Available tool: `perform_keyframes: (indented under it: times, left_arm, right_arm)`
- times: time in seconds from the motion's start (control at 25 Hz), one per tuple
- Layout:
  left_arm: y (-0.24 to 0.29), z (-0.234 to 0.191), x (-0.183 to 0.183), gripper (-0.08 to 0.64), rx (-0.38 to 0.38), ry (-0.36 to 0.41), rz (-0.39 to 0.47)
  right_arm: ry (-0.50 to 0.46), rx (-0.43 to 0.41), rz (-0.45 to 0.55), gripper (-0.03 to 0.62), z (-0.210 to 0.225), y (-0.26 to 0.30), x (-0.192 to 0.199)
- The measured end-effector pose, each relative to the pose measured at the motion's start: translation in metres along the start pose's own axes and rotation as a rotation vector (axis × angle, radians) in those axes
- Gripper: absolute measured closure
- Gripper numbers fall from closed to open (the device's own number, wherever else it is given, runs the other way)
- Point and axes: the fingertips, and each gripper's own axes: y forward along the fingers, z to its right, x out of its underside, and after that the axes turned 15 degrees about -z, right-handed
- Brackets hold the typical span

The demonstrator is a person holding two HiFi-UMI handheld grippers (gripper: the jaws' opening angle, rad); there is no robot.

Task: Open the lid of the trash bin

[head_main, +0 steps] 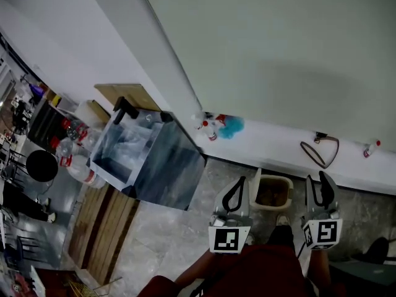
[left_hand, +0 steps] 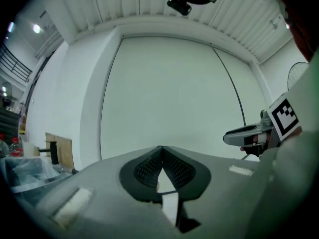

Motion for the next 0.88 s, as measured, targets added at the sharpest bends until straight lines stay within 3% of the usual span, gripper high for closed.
perform_keyframes:
  times: [0.24, 0.64, 0.88]
  left_arm:
    - [-0.022, 0.006, -0.04, 0.555, -0.019, 0.09, 0.136]
    - [-0.018, 0.009, -0.038, 0.555, 0.0, 0.093, 0.128]
    - [-0.015, 0.007, -0.034, 0.555, 0.0, 0.06, 0.127]
  right_arm:
    - [-0.059, 0.094, 0.158, 0.453, 0.007, -0.035, -0.052]
    - [-0.077, 0.126, 0.173, 0.46, 0.009, -0.042, -0.054]
    - [-0.08, 0.116, 0.169, 0.51, 0.006, -0.038, -0.052]
